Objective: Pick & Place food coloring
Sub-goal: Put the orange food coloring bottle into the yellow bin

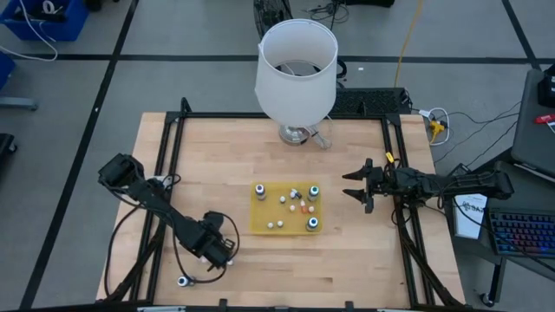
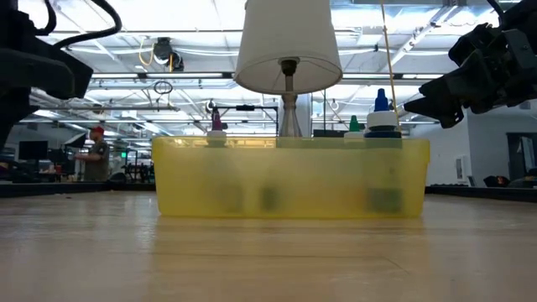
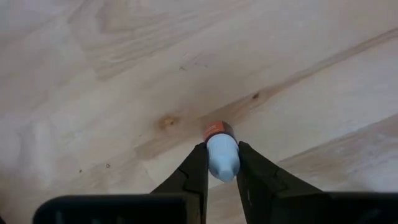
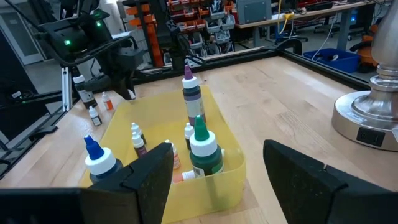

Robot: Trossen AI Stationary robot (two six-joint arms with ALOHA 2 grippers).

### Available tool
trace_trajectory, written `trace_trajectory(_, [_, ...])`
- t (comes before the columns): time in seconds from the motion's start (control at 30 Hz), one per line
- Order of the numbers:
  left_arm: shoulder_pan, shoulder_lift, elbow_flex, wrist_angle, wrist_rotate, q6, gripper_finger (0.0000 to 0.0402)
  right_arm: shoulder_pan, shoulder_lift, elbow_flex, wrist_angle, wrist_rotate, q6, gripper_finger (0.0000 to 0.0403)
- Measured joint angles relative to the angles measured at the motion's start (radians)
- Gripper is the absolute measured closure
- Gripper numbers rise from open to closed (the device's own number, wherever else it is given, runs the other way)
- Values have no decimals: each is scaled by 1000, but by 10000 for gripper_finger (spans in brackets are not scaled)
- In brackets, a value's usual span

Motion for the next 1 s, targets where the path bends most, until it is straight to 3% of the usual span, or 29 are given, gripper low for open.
trace_trajectory(0.17, [9,0,92,-36,-30,70,341,0,0,0,0,0,0,165])
trace_trajectory(0.43, [68,0,445,-265,-217,217,341,0,0,0,0,0,0,165])
trace_trajectory(0.53, [122,0,531,-280,-260,306,341,0,0,0,0,0,0,165])
trace_trajectory(0.8, [325,36,529,-191,-140,561,341,0,0,0,0,0,0,165])
trace_trajectory(1.0, [415,120,520,-81,-62,727,341,0,1,0,-1,0,0,165])
